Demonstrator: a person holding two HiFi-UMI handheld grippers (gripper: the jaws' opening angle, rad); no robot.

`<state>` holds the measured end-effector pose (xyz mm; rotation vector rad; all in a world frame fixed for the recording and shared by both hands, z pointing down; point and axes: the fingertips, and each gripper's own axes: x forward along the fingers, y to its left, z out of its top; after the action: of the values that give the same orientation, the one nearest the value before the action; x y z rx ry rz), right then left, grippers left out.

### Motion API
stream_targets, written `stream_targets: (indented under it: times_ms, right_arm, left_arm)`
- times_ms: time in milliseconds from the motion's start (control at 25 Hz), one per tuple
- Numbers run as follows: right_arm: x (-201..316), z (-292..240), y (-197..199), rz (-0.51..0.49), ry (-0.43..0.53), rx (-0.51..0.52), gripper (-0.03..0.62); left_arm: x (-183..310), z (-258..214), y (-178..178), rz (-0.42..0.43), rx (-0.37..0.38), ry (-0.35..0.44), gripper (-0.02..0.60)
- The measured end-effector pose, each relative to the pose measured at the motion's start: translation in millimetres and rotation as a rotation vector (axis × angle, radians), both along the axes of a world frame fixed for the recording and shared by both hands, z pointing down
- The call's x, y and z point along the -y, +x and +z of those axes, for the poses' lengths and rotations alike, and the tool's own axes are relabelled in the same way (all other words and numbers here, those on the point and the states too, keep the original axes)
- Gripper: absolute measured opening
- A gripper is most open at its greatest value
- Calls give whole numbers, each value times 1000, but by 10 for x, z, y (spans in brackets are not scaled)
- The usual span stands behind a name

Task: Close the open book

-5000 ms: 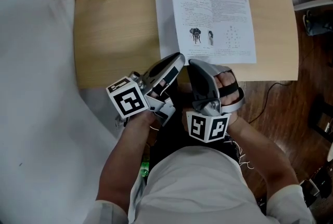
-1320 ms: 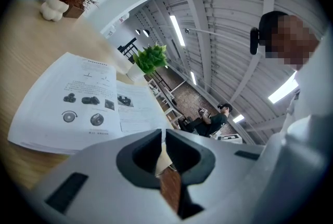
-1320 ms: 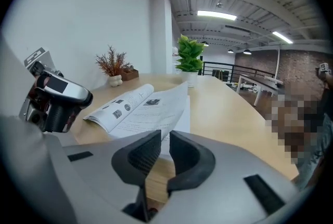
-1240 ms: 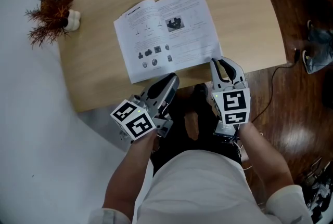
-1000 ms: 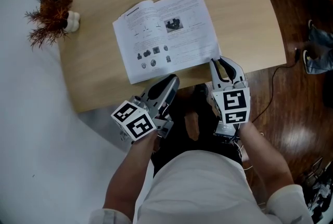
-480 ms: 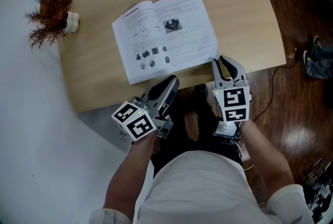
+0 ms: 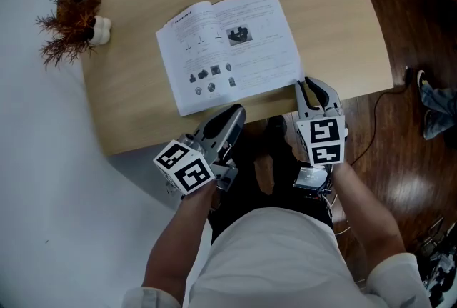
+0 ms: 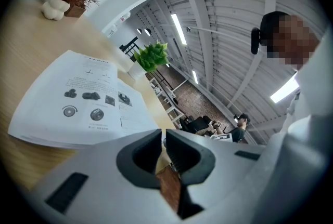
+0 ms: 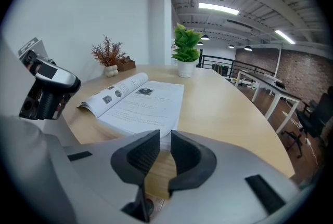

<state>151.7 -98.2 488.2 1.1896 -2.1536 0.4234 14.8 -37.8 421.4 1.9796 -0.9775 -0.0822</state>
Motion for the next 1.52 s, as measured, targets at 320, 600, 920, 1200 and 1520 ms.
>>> stream_targets:
  times_ms: [320,600,920,1200,1520]
  right_arm:
    - [15,45,105,25,-16,-34,46]
    - [33,80,202,39,-34,-63,44]
    - [52,16,292,56,-17,-78,44]
    - [85,-128,411,69,4,-68,44]
    - [35,-416,300,42,26,-16,44]
  left_arm:
    - [-35,-18,-77,-10,5,2,2]
    - [-66,-51,-152,-20,13,3,2]
    - [-81,-116,-274,-34,25,14,1]
    - [-115,-190,-420,-44,41,25,2]
    - [-138,-316,-539,-49,53,41,2]
